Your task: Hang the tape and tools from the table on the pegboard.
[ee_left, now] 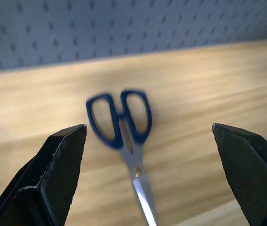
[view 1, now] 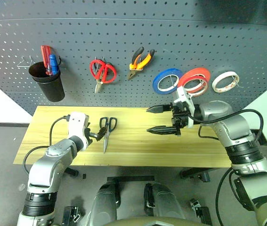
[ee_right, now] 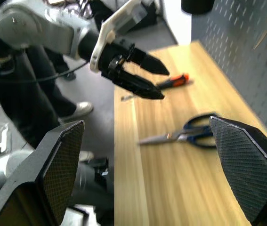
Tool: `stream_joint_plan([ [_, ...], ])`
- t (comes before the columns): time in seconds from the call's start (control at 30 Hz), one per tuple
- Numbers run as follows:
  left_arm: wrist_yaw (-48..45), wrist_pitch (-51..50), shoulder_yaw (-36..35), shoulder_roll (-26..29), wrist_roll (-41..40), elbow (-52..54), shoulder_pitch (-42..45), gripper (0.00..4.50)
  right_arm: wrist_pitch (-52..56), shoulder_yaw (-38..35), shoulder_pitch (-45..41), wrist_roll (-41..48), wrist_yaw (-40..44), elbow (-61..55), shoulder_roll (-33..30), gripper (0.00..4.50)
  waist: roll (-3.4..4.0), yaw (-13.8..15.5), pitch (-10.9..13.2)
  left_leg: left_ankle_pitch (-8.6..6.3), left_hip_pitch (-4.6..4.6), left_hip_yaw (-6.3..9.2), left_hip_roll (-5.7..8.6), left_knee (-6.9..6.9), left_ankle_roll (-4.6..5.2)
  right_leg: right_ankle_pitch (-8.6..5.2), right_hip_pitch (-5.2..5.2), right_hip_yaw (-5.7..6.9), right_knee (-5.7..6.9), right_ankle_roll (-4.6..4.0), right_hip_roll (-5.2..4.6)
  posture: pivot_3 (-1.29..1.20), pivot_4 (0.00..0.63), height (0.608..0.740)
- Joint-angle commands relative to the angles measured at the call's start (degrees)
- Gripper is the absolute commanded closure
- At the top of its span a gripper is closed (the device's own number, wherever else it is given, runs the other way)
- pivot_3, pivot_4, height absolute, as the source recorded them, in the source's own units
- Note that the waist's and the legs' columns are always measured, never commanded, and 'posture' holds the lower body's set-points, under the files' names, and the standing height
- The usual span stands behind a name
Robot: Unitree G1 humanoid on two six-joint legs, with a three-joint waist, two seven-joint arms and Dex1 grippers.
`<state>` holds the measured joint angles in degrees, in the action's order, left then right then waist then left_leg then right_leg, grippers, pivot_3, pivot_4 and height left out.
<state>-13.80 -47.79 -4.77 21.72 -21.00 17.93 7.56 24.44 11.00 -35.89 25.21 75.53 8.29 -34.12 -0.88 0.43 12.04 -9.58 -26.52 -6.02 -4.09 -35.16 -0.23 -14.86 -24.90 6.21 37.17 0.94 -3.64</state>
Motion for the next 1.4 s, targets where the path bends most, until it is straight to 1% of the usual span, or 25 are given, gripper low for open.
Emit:
stream_joint_plan([
  [0.03,4.3,-2.9,1.6,-0.9,3.7,-1.4,2.3,0.0,-4.8,0.4,-2.4,-2.7,2.9,5.4,0.5,0.01,0.02,0.3,0.8,0.0,0.02,0.0,0.0,-0.02,0.0,0.0,0.01,0.0,0.0,-0.01,0.0,0.02,0.261,0.73],
  [0.13,6.9,-6.6,1.7,-1.8,5.2,-3.0,4.6,0.0,-6.1,0.4,-3.9,-3.9,3.8,8.3,0.9,0.01,-0.1,0.4,2.3,0.03,0.0,0.0,0.01,-0.06,0.05,0.02,0.03,-0.02,0.02,-0.03,-0.02,0.02,0.298,0.73],
  [0.23,6.9,-9.2,2.5,-4.0,4.8,-5.4,7.0,0.0,-8.1,0.5,-5.6,-5.5,4.7,12.0,1.3,0.01,-0.21,0.5,3.7,0.08,-0.03,0.0,0.0,-0.08,0.13,0.11,0.05,-0.03,0.02,0.15,-0.03,0.02,0.332,0.73],
  [0.43,9.9,-11.9,2.6,-8.6,6.6,-10.1,11.6,0.0,-11.2,-0.2,-7.8,-7.9,5.5,16.8,0.9,0.01,-0.24,0.4,6.1,0.09,-0.08,-0.04,0.03,-0.06,0.17,0.04,0.04,-0.02,0.09,0.41,-0.07,0.01,0.363,0.73],
  [0.6,13.2,-13.7,3.2,-10.8,9.2,-11.5,11.9,0.0,-11.7,-0.6,-8.2,-8.9,5.3,18.1,0.8,0.01,-0.22,0.3,7.4,0.11,0.0,-0.05,0.03,-0.06,0.14,0.03,0.03,-0.01,0.28,0.45,-0.07,-0.01,0.377,0.73],
  [0.73,15.9,-15.2,1.9,-13.0,10.6,-12.2,11.9,0.0,-12.7,-0.8,-8.0,-10.0,4.7,18.9,0.6,0.01,-0.21,0.3,7.9,0.12,-0.01,-0.06,0.04,-0.11,0.13,0.03,0.03,-0.01,0.33,0.47,-0.1,-0.01,0.381,0.73],
  [0.9,17.4,-16.4,2.6,-13.9,12.2,-13.9,12.9,0.0,-13.1,-1.1,-7.7,-10.4,4.5,18.9,0.6,0.01,-0.19,0.3,7.9,0.12,0.02,-0.07,0.05,-0.13,0.12,0.03,0.04,-0.02,0.36,0.5,-0.13,-0.02,0.382,0.73],
  [1.13,16.9,-15.3,1.7,-14.5,12.5,-17.7,16.2,0.0,-13.5,-1.5,-7.3,-10.9,5.1,19.6,0.3,0.01,-0.17,0.3,7.9,0.13,0.04,-0.06,0.05,-0.13,0.1,0.03,0.04,-0.02,0.39,0.5,-0.13,-0.03,0.386,0.73],
  [1.4,15.1,-14.0,2.8,-15.3,12.5,-20.6,18.1,0.0,-14.8,-1.7,-7.3,-11.5,5.3,19.7,0.7,0.01,-0.17,0.3,8.0,0.13,0.03,-0.08,0.06,-0.12,0.1,0.03,0.04,-0.02,0.38,0.5,-0.14,-0.03,0.381,0.73],
])
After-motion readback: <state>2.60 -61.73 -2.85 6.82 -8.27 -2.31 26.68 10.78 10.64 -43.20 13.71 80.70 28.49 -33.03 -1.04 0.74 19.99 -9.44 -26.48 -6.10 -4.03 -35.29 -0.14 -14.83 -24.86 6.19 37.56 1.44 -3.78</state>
